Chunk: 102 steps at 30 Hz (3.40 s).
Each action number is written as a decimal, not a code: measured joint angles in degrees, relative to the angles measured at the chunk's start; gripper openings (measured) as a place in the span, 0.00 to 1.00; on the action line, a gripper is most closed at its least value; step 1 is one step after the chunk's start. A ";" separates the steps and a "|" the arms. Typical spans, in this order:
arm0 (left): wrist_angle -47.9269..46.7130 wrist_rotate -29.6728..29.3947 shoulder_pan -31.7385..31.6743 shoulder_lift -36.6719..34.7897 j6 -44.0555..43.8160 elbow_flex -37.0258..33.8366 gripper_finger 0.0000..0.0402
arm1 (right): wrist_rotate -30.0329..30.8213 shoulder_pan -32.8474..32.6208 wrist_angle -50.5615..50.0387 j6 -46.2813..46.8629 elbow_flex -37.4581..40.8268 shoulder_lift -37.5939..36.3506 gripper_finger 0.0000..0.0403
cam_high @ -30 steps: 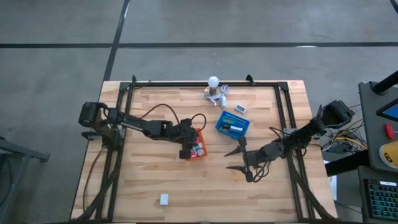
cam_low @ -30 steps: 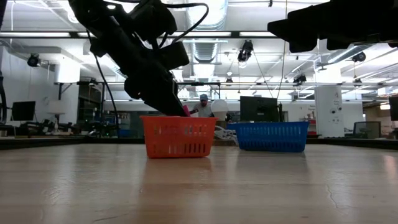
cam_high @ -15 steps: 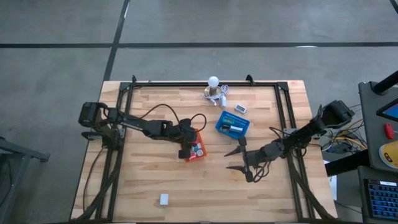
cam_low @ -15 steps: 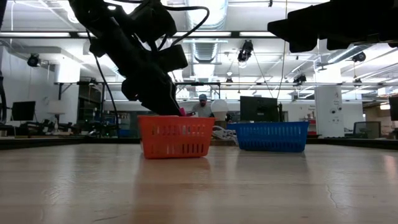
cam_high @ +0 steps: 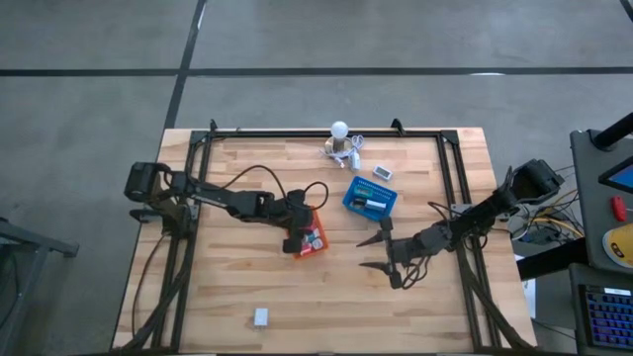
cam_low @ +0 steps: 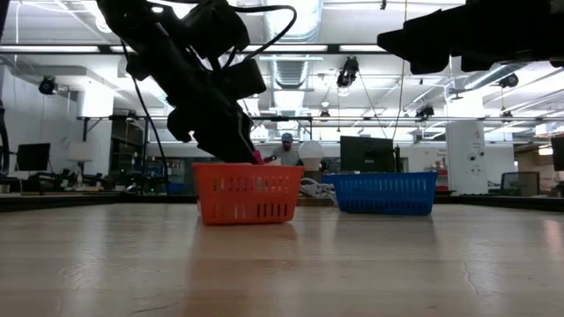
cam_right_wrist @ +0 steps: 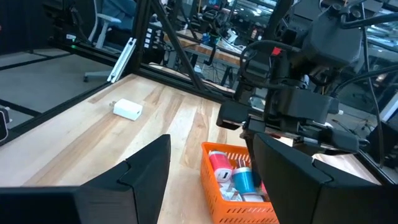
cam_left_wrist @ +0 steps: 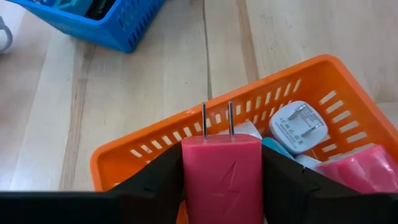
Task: Pick & Place Office items
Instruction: Put the pink charger adapter into the orange bin, then put the white digital timer into the blue bin
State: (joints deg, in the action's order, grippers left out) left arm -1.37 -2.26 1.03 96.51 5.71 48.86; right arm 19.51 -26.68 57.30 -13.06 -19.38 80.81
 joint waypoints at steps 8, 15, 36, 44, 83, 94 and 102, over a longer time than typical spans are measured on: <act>0.22 0.44 -0.01 -0.04 -0.95 -0.02 0.44 | 0.20 0.09 0.00 -0.02 0.00 -0.02 0.56; 0.05 0.64 -0.27 -0.04 -2.53 -0.02 0.45 | 0.63 0.13 0.00 0.03 0.00 -0.02 0.56; 0.09 0.47 -0.26 -5.47 -0.20 -0.02 0.86 | 1.87 0.11 0.06 -0.01 0.00 -0.02 0.56; 0.23 -1.47 1.41 -14.13 1.43 -0.11 0.84 | 11.36 0.07 0.19 -3.54 0.00 -0.06 0.56; 6.08 -13.64 5.45 -26.60 7.34 -12.57 0.84 | -8.89 45.95 -98.47 13.06 -35.92 -5.62 0.64; 5.64 -13.69 5.45 -26.60 7.18 -12.57 0.84 | -13.58 54.93 -101.53 3.74 -40.75 6.04 0.73; 5.16 -13.69 5.43 -26.57 7.18 -12.57 0.84 | -16.89 60.84 -101.60 1.05 -39.98 8.63 0.72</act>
State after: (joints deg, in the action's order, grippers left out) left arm 3.79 -15.94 6.46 69.93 12.88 36.29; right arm 2.62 34.17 -44.30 -12.01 -59.36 89.44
